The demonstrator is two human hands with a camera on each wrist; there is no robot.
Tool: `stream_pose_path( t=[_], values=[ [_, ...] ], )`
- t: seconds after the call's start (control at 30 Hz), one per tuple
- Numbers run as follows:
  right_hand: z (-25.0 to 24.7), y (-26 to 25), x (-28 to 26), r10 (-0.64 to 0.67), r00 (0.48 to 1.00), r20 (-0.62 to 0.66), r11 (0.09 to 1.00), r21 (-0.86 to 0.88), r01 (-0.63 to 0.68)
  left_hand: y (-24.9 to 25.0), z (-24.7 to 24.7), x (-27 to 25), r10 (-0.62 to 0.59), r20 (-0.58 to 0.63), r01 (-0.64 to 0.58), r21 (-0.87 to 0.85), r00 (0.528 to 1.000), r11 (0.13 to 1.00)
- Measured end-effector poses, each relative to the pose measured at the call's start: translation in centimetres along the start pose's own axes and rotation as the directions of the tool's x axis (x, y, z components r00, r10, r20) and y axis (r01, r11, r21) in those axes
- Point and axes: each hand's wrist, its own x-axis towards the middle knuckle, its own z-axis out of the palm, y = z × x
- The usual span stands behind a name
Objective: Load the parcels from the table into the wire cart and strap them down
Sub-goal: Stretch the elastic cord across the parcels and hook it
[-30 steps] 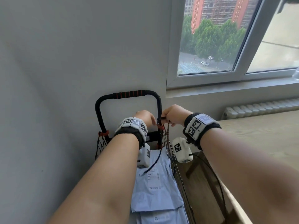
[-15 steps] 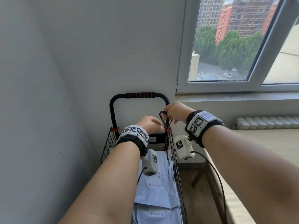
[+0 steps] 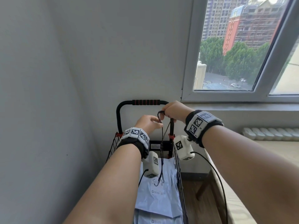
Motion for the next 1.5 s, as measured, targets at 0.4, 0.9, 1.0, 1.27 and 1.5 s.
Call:
stream_pose_path(
  t=[0.4, 0.9, 1.0, 1.27, 1.5],
  values=[
    [0.2, 3.4, 0.9, 0.101, 0.912, -0.397, 0.99, 0.131, -0.052, -2.5, -1.9, 0.1, -0.156, -0.094, 0.177, 0.286, 0.983, 0.942],
    [3.4, 4.3, 2.0, -0.02, 0.984, -0.176, 0.997, 0.063, 0.032, -2.7, -3.6, -1.3, -0.06, -0.048, 0.07, 0.239, 0.997, 0.968],
    [4.9, 3.1, 1.6, -0.121, 0.993, -0.015, 0.993, -0.014, 0.121, -1.6, -2.9, -1.5, -0.04, -0.013, 0.042, 0.238, 0.999, 0.97],
    [6.3, 2.5, 1.6, -0.042, 0.998, -0.041, 0.991, -0.128, 0.036, -1.8, -2.6, -1.6, -0.024, 0.005, 0.022, 0.252, 1.0, 0.967],
    [5.7, 5.1, 3.3, 0.214, 0.959, -0.183, 0.951, -0.188, -0.248, -4.7, -4.6, -1.7, -0.081, -0.052, 0.088, 0.154, 0.995, 0.984]
  ],
)
